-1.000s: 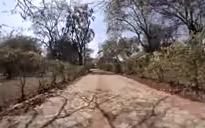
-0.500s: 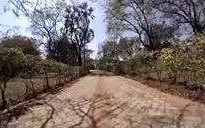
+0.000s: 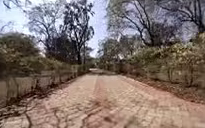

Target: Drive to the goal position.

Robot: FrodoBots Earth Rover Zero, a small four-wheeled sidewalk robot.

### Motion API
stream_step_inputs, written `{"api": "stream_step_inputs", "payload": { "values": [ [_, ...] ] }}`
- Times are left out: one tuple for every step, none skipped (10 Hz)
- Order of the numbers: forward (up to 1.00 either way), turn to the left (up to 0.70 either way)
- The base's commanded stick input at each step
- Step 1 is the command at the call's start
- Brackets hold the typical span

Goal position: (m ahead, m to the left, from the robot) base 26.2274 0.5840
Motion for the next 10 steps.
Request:
{"api": "stream_step_inputs", "payload": {
  "values": [
    [1.0,0.2],
    [1.0,0.0],
    [1.0,0.0],
    [1.0,0.0],
    [1.0,0.0],
    [1.0,0.0],
    [1.0,0.0],
    [1.0,0.0],
    [1.0,0.0],
    [1.0,0.0]
  ]
}}
